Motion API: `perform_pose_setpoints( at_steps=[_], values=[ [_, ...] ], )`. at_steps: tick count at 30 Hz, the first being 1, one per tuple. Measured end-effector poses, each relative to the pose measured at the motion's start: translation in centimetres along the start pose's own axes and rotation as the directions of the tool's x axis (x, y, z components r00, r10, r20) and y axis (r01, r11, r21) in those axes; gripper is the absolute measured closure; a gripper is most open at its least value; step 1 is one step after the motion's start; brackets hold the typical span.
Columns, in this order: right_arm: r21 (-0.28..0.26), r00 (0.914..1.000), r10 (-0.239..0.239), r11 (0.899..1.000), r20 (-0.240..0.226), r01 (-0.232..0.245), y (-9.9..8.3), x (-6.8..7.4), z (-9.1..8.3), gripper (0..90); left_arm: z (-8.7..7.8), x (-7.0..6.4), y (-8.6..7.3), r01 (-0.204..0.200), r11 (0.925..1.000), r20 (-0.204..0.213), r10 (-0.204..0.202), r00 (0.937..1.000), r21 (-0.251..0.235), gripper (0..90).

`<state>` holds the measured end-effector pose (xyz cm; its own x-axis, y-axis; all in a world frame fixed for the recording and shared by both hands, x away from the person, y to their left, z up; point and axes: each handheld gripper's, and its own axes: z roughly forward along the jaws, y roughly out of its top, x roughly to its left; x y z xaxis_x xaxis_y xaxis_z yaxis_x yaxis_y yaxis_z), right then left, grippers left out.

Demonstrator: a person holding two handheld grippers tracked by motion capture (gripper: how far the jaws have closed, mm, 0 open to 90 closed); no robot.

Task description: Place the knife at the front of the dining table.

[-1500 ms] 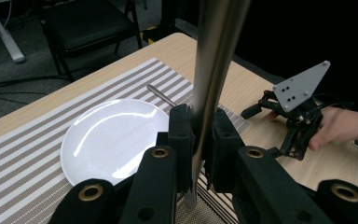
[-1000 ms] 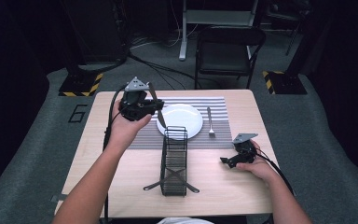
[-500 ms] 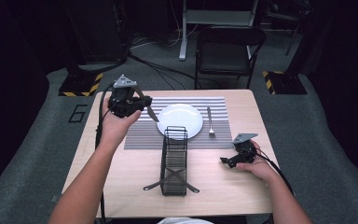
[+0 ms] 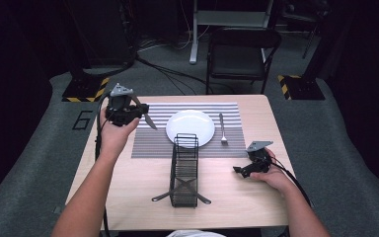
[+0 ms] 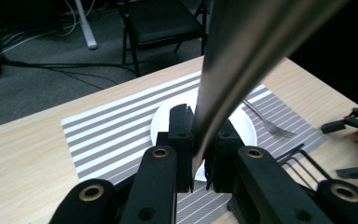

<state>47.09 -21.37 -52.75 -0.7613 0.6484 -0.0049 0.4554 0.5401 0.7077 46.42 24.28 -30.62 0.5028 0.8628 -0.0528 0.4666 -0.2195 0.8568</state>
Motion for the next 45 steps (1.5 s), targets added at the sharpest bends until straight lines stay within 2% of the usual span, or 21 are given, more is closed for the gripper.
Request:
perform_pose_setpoints(
  at_steps=[4, 6, 7, 10, 15, 16, 21, 29, 31, 33, 34, 41, 45],
  values=[
    [0.000, 1.0000, 0.000, 1.000, 0.000, 0.000, 0.0, 0.0, 0.0, 0.0, 0.7, 0.5, -1.0, -0.007, 0.9998, -0.037, 0.008, 0.9993, 0.017, 82.5],
    [0.000, 1.0000, 0.000, 1.000, 0.000, 0.000, 0.0, 0.0, 0.0, 0.0, 1.3, 0.9, -1.8, 0.012, 0.9997, -0.034, -0.011, 0.9994, 0.023, 82.5],
    [0.000, 1.0000, 0.000, 1.000, 0.000, 0.000, 0.0, 0.0, 0.0, 0.0, 1.3, 0.9, -1.8, 0.012, 0.9997, -0.034, -0.011, 0.9994, 0.023, 82.5],
    [0.000, 1.0000, 0.000, 1.000, 0.000, 0.000, 0.0, 0.0, 0.0, 0.0, 2.4, 1.4, -3.2, 0.028, 0.9983, -0.042, -0.026, 0.9988, 0.051, 82.6],
    [0.000, 1.0000, 0.000, 1.000, 0.000, 0.000, 0.0, 0.0, 0.0, 0.0, 3.4, 1.8, -4.5, 0.046, 0.9969, -0.045, -0.044, 0.9980, 0.063, 82.6],
    [0.000, 1.0000, 0.001, 1.000, 0.000, -0.001, 0.0, 0.0, 0.0, 0.0, 3.9, 1.9, -5.2, 0.057, 0.9956, -0.046, -0.054, 0.9975, 0.074, 82.6],
    [0.000, 1.0000, 0.000, 1.000, 0.000, 0.000, 0.0, 0.0, 0.0, 0.0, 4.7, 2.2, -6.3, 0.066, 0.9933, -0.053, -0.061, 0.9967, 0.095, 82.6],
    [0.000, 1.0000, 0.000, 1.000, 0.000, 0.000, 0.0, 0.0, 0.0, 0.0, 5.4, 2.5, -7.2, 0.072, 0.9904, -0.059, -0.066, 0.9961, 0.118, 82.6],
    [0.000, 1.0000, 0.000, 1.000, 0.000, 0.000, 0.0, 0.0, 0.0, 0.0, 5.9, 2.7, -7.7, 0.071, 0.9868, -0.062, -0.063, 0.9961, 0.146, 82.6],
    [0.000, 1.0000, 0.001, 1.000, 0.000, -0.001, 0.0, 0.0, 0.0, 0.0, 6.0, 2.8, -7.9, 0.068, 0.9868, -0.064, -0.059, 0.9962, 0.147, 82.6],
    [0.000, 1.0000, 0.000, 1.000, 0.000, 0.000, 0.0, 0.0, 0.0, 0.0, 6.1, 2.8, -8.0, 0.091, 0.9882, -0.069, -0.083, 0.9941, 0.123, 82.6],
    [0.000, 1.0000, 0.000, 1.000, 0.000, 0.000, 0.0, 0.0, 0.0, 0.0, 6.5, 2.9, -7.9, 0.094, 0.9898, -0.072, -0.086, 0.9937, 0.107, 82.5],
    [0.000, 1.0000, 0.000, 1.000, 0.000, 0.000, 0.0, 0.0, 0.0, 0.0, 7.3, 3.0, -7.6, 0.085, 0.9923, -0.084, -0.077, 0.9935, 0.091, 82.4]
  ],
)
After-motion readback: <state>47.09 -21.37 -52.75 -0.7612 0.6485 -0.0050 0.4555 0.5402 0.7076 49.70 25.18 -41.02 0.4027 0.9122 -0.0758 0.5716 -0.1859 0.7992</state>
